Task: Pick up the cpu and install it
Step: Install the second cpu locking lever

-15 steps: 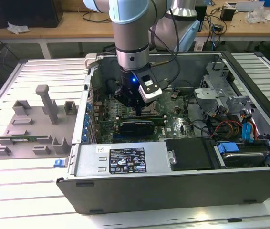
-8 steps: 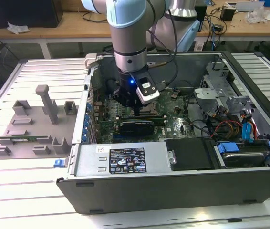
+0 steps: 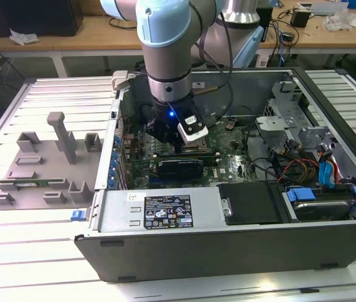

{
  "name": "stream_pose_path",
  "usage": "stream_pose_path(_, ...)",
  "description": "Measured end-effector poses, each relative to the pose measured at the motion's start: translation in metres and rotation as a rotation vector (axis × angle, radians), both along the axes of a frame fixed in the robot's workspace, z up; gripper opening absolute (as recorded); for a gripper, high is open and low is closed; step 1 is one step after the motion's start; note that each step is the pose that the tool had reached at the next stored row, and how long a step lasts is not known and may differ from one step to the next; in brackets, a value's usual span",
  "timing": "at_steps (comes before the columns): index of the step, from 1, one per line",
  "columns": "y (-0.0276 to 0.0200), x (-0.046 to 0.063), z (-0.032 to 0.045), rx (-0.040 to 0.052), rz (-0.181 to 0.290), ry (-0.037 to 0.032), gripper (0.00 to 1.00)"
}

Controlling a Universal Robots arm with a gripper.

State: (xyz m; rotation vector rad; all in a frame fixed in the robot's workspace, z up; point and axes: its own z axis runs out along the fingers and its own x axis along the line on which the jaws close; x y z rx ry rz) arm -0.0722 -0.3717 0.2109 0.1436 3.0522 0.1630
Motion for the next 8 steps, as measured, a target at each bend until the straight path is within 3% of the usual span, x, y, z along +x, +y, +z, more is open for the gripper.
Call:
stream_pose_path(5,-0.0041,-0.0037,-0.0031,0.0169,0.029,0.0,0.11)
stream_pose_path(8,-0.0076,-0.0037,-0.0041,0.0179,0.039,0.0,0.11)
